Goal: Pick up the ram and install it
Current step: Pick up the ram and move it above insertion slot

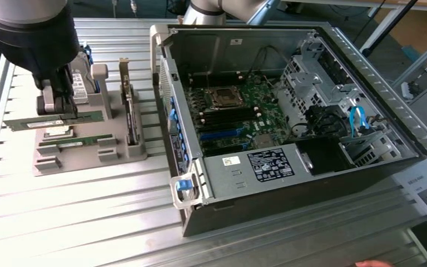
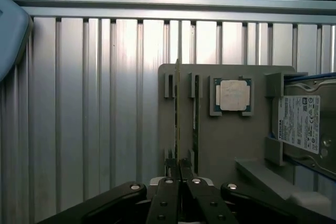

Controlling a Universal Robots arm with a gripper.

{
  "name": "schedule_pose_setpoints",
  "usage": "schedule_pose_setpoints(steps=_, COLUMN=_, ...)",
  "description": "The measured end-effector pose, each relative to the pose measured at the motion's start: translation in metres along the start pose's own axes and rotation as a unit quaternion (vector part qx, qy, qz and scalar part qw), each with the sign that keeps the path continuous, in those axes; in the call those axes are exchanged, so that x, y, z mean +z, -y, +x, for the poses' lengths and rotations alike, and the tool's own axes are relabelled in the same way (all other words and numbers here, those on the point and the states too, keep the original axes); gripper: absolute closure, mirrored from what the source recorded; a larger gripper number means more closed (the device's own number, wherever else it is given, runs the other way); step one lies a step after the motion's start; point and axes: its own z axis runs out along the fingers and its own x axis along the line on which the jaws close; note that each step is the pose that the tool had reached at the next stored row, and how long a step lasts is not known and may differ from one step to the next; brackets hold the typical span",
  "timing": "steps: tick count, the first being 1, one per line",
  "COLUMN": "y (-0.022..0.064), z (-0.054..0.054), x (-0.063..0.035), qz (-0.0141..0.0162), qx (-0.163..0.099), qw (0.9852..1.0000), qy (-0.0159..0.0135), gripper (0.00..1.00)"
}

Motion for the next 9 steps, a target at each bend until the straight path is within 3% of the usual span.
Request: schedule_pose_setpoints(steps=9, y=-0.0008, z=-0.001, x=-0.0186, qz=0.0001, qx=0.0, qw=1.0, qy=0.0, gripper=0.88)
